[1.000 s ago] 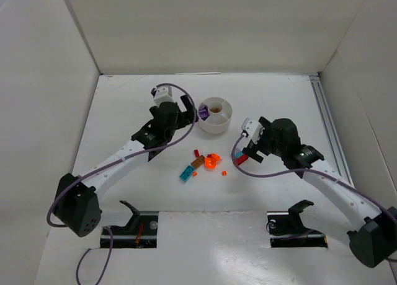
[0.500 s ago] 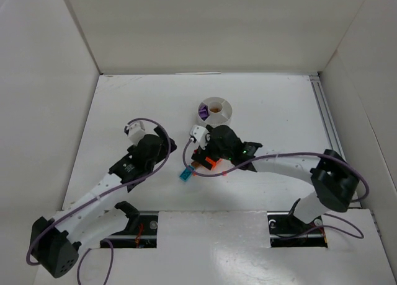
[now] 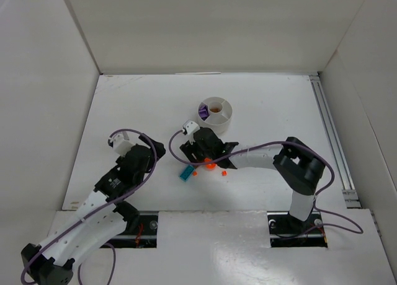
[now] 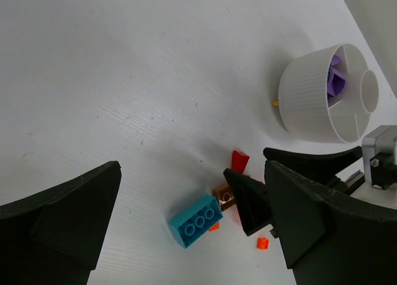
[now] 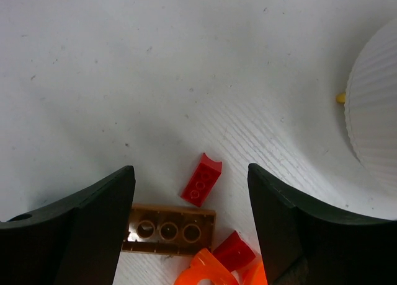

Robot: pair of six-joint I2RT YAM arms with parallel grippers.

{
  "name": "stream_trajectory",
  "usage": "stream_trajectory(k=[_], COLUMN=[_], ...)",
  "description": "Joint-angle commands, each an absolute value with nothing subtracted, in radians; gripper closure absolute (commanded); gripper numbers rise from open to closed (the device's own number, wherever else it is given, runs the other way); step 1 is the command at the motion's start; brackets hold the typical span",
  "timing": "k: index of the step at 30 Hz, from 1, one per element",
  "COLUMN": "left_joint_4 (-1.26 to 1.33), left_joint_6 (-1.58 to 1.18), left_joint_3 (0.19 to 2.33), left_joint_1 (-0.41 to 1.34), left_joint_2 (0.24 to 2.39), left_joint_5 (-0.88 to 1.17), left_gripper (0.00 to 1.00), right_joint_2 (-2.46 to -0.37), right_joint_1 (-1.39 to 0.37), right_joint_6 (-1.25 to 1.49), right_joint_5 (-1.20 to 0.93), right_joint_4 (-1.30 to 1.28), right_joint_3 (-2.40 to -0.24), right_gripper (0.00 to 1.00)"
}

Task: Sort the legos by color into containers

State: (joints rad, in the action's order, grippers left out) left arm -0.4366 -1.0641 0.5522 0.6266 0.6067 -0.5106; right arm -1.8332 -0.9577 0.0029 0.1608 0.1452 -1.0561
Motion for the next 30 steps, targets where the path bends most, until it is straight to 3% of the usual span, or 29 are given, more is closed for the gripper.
stream_trajectory(k=[1, 3, 11, 14, 30], left_joint_4=[-0.459, -0.459, -0.44, -0.44, -0.44], left_joint_6=[-1.065, -1.054, -1.034, -1.034, -1.034], left_joint_3=[0.546, 0.546, 0.546, 0.546, 0.546], left_joint_1=[0.626, 0.626, 0.626, 0.626, 0.626], left_joint_2=[0.609, 0.62, 0.638, 0.638, 0.667], left_joint_5=[-0.535, -0.535, -0.535, -0.535, -0.526], left_gripper=[0.0, 0.0, 0.0, 0.0, 0.0], right_joint_2=[-1.848, -1.874, -1.893, -1.893, -1.893], right_joint_1=[-0.963, -0.963, -0.973, -0.973, -0.973], right_joint_6=[0.072, 0.092, 0.121, 0.121, 0.112], right_joint_5=[0.198, 0.198, 0.189, 0.189, 0.225], right_joint_4=[0.224, 0.224, 0.224, 0.215, 0.173], right_joint_3=[-1.104, -1.104, -1.081, -1.081, -1.072], right_gripper=[0.24, 0.29, 0.32, 0.43, 0.43])
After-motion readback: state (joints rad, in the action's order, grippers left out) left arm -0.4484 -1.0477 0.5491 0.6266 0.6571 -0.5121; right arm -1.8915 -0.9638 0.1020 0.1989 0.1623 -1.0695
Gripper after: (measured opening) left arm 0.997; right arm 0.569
